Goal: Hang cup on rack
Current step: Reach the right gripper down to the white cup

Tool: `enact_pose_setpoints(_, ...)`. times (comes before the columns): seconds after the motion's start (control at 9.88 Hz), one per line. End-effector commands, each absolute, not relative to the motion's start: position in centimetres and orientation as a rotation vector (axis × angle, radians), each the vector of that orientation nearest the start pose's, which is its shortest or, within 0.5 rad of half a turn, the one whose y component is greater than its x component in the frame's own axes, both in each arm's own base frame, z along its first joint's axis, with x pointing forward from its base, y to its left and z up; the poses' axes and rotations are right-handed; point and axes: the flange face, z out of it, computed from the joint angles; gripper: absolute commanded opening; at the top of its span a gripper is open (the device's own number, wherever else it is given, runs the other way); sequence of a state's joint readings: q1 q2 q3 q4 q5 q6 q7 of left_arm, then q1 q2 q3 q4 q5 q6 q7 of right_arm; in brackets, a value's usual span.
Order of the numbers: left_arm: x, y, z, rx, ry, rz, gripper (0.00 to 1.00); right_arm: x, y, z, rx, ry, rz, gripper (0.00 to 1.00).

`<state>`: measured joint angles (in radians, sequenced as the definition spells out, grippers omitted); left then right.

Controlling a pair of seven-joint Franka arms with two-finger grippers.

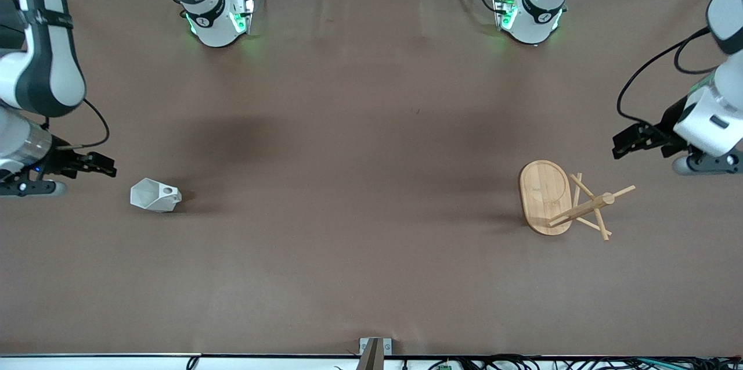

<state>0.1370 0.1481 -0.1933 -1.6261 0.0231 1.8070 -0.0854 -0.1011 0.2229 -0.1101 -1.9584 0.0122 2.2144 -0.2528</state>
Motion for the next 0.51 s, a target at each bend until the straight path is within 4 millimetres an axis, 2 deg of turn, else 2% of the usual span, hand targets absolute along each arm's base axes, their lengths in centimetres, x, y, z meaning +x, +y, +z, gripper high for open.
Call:
enact_pose_setpoints(0.0, 61.7, -2.4, 50.8, -3.135, -0.055, -0.016, 1.0, 58.2, -12.3, 33.4, -3.171, -0.11, -0.074, 1.0)
enact_pose_setpoints(0.2, 61.7, -2.4, 50.6, -3.136, -0.053, -0.011, 1.0, 58.4, -13.0, 30.7, -3.175, -0.196, -0.083, 0.99)
enact_pose_setpoints(0.4, 61.8, -3.4, 50.3, -3.138, -0.029, -0.005, 1.0, 58.9, -13.3, 28.8, -3.18, -0.229, -0.105, 0.97)
